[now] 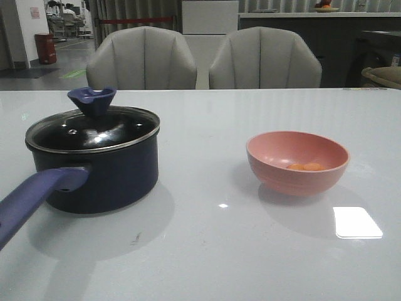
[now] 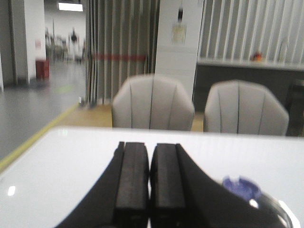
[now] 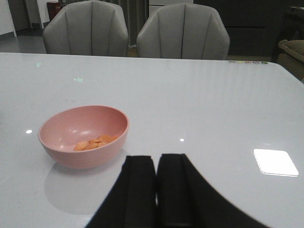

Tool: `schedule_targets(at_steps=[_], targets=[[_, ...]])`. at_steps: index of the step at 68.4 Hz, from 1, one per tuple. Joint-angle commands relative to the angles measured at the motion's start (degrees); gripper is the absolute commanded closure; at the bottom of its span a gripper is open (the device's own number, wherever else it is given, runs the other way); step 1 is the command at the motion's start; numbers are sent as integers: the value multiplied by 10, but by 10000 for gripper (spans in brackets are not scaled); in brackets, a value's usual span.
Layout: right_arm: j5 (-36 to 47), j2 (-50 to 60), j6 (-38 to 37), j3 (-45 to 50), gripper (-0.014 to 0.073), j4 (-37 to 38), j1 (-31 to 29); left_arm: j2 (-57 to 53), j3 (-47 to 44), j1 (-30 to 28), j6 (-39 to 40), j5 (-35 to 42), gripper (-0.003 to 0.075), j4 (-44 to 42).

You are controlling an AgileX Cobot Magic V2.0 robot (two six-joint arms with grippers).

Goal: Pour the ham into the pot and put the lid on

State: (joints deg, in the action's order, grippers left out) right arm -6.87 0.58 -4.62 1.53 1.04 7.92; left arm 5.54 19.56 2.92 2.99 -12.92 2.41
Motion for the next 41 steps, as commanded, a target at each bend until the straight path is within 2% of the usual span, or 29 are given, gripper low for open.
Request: schedule_targets(at_steps=[1, 28, 34, 41], targets=[[43, 11, 2, -3, 435, 8, -3, 44, 49, 4, 7, -38, 601, 6], [43, 11, 2, -3, 435, 8, -3, 100, 52, 4, 7, -47, 580, 11], [43, 11, 2, -3, 435, 8, -3, 112, 53, 4, 7, -54, 483, 11], [43, 11, 2, -3, 435, 8, -3, 124, 53, 4, 7, -56, 294, 9]])
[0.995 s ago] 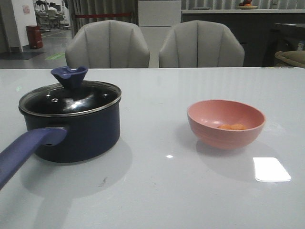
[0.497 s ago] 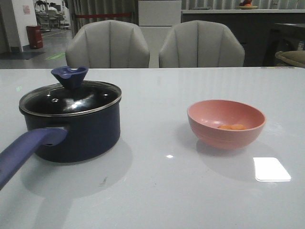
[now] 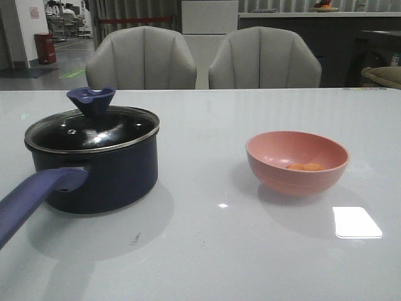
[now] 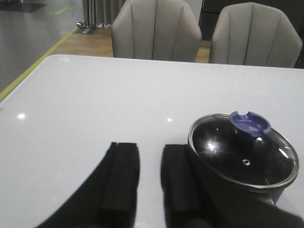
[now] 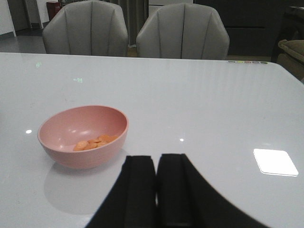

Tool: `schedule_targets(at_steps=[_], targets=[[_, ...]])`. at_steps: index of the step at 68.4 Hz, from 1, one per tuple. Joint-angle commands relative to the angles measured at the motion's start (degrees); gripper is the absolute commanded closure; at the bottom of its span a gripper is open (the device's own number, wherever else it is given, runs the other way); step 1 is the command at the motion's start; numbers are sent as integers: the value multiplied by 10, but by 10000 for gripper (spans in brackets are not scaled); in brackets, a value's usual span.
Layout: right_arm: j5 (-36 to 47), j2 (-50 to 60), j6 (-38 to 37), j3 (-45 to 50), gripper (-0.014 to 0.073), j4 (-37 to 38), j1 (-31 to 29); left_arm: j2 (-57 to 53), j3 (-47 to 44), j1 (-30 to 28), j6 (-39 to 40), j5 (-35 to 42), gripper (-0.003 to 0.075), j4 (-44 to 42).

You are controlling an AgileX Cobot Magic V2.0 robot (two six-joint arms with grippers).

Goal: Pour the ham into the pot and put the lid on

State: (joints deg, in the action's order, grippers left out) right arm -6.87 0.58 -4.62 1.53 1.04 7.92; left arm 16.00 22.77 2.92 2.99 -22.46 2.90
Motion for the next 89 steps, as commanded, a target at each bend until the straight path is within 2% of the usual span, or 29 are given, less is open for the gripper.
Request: schedule_targets(at_steps=[1, 6, 12, 27, 42, 62, 69, 82, 89], targets=[[43, 11, 2, -3, 435, 8, -3, 22, 21, 4, 7, 38, 250, 4], [43, 11, 2, -3, 435, 8, -3, 37, 23, 4, 7, 38, 119, 4], [43, 11, 2, -3, 435, 8, -3, 57, 35, 4, 7, 30, 60, 4], [43, 11, 2, -3, 435, 8, -3, 160, 125, 18, 7, -20, 62, 13], [43, 11, 2, -3, 435, 8, -3, 341, 273, 73, 7, -121, 62, 13], [43, 11, 2, -3, 435, 8, -3, 591, 447, 161, 7, -162, 62, 14], [43, 11, 2, -3, 435, 8, -3, 671, 506, 175, 8, -191, 62, 14], [43, 11, 2, -3, 435, 8, -3, 788, 620, 188, 26, -292, 62, 15], [43, 11, 2, -3, 435, 8, -3, 827, 661, 193, 33, -311, 62, 15]])
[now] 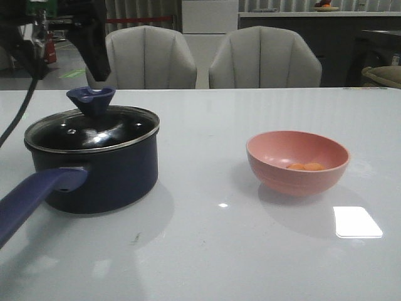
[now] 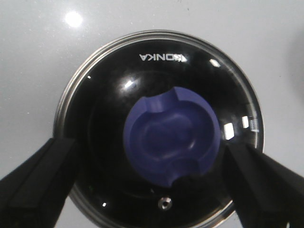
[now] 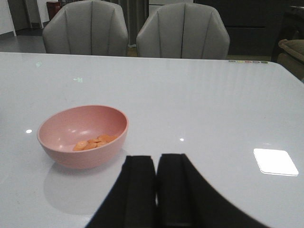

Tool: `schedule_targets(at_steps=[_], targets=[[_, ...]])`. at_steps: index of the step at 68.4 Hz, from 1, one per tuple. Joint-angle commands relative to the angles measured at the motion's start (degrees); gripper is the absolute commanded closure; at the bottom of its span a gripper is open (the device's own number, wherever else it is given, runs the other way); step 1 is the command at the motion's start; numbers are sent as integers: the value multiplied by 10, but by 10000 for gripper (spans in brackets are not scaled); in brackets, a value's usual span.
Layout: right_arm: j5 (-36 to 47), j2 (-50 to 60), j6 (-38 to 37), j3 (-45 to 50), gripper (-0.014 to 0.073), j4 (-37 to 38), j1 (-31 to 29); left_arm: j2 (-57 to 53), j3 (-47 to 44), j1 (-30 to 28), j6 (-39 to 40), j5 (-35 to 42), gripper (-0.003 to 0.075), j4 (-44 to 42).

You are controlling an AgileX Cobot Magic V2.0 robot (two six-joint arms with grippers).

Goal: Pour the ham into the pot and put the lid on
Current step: 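Lower the left gripper onto the purple lid knob and grasp it, then lift the glass lid off the pot with the left gripper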

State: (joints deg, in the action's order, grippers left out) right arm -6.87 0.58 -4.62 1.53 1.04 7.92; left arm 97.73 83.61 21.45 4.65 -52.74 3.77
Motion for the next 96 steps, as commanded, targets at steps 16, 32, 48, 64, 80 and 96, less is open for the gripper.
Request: schedule_targets(at_steps=[16, 32, 48, 64, 80, 96], targets=[[43, 12, 2, -3, 435, 8, -3, 52, 88, 18, 41, -23, 62, 6], [43, 12, 2, -3, 435, 8, -3, 65, 88, 18, 51, -33, 106, 6], [43, 12, 2, -3, 435, 8, -3, 64, 88, 18, 51, -41, 427, 6], [43, 12, 2, -3, 435, 8, -3, 51, 115, 18, 51, -53, 526, 5], [43, 12, 2, -3, 435, 8, -3, -12, 109, 12, 51, -45, 526, -38], [43, 12, 2, -3, 435, 8, -3, -95, 37, -66, 36, -22, 526, -45]])
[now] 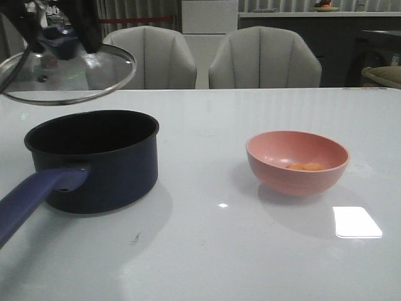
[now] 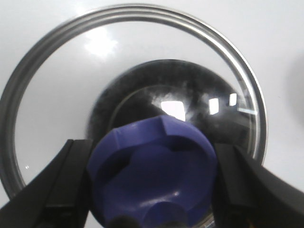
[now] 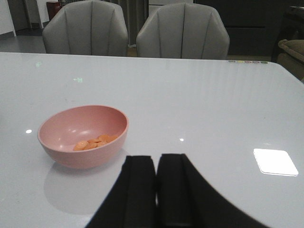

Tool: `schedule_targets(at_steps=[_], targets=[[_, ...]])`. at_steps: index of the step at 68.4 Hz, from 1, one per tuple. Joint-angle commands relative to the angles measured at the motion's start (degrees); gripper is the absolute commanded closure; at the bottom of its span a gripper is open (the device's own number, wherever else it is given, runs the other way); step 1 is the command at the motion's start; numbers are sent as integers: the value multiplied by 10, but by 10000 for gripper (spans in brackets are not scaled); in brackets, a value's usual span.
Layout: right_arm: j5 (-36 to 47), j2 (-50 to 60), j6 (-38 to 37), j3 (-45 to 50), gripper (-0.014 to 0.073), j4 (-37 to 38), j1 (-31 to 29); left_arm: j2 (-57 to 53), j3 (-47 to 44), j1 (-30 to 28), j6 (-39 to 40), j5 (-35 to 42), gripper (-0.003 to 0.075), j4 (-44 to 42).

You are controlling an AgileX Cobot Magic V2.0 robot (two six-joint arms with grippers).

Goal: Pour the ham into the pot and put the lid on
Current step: 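Lift the glass lid off the pot with the left gripper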

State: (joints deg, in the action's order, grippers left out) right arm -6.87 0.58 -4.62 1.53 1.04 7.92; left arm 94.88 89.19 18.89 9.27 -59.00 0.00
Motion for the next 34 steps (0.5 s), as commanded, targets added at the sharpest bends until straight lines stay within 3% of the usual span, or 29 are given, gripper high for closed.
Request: schedule_targets(at_steps=[1, 16, 34], targets=[[43, 12, 2, -3, 435, 8, -3, -69, -21, -40, -10, 41, 526, -8], [43, 12, 2, -3, 435, 8, -3, -108, -104, -147, -28, 68, 526, -7], [43, 12, 2, -3, 435, 8, -3, -71, -179, -217, -41, 120, 526, 0]])
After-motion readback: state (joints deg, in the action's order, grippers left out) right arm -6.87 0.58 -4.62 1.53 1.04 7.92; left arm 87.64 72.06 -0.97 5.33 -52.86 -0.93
